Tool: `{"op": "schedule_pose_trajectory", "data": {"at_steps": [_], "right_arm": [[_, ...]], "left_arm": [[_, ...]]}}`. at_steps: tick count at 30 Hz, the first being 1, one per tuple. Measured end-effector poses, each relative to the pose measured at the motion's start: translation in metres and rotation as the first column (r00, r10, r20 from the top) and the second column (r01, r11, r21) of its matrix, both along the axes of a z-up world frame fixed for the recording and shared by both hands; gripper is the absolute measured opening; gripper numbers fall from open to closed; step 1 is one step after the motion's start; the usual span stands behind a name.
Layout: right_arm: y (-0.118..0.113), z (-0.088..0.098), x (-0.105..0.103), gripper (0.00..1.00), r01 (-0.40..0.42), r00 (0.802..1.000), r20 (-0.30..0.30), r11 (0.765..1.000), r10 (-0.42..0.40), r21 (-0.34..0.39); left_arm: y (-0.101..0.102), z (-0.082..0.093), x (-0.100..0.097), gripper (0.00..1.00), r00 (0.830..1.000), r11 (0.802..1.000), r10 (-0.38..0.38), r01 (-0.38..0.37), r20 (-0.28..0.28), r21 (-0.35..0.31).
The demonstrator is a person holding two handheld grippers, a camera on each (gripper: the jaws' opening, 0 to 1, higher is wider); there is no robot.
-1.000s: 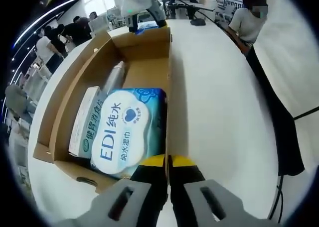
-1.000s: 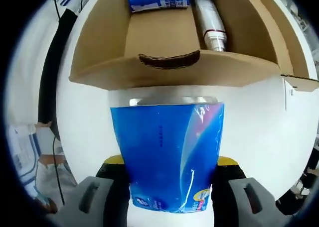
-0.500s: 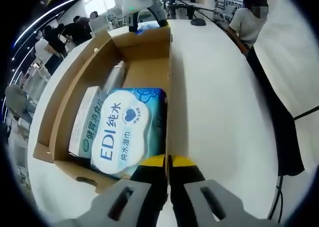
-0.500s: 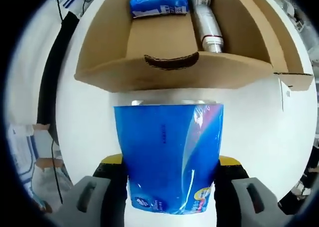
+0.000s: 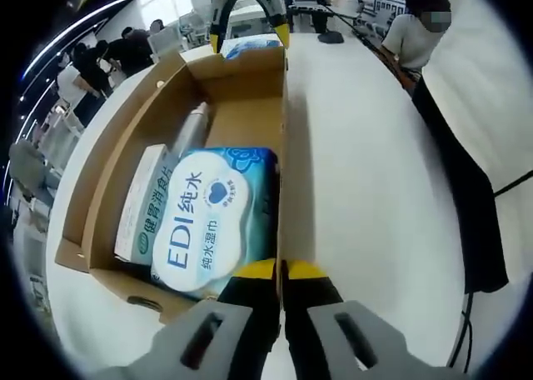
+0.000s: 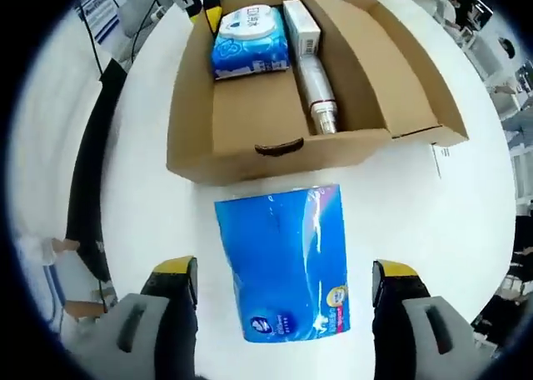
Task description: Operate the shoe box by opening the lid, removing the specified soft item, and placing it in the target area until the item is outside and the box remains undamaged.
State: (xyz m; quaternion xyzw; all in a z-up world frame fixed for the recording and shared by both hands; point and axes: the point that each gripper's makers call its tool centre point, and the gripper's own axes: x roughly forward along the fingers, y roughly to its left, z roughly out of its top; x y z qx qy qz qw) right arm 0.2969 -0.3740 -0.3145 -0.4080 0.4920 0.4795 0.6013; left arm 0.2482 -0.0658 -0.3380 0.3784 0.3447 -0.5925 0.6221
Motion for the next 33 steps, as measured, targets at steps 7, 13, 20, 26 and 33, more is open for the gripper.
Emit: {"op": "schedule_pose_trajectory", "data": {"at_steps": [7, 13, 20, 26, 33], "right_arm": [[0.003, 0.010, 0.007, 0.98, 0.138, 0.979, 0.141, 0.989, -0.145, 0.060], [-0.005, 0.023, 0.003, 1.00, 0.368, 0.915, 0.125, 0.921, -0.383, 0.126], [-0.009, 0.025, -0.004, 0.93, 0.484, 0.837, 0.152, 0.840, -0.526, 0.245], [-0.001, 0.045, 0.002, 0.91, 0.479, 0.822, 0.189, 0.831, -0.537, 0.283], [0.019, 0.055, 0.011, 0.86, 0.435, 0.831, 0.229, 0.848, -0.508, 0.303]], "left_arm": [[0.000, 0.000, 0.000, 0.00, 1.000, 1.000, -0.001, 0.001, 0.008, -0.003], [0.001, 0.000, -0.001, 0.00, 1.000, 1.000, -0.004, 0.004, 0.008, -0.005], [0.001, 0.000, -0.002, 0.00, 1.000, 1.000, -0.005, 0.006, 0.013, -0.009], [0.002, 0.000, -0.003, 0.00, 1.000, 1.000, -0.005, 0.005, 0.014, -0.012], [0.002, 0.001, -0.003, 0.01, 1.000, 1.000, 0.006, -0.005, 0.016, -0.020]]}}
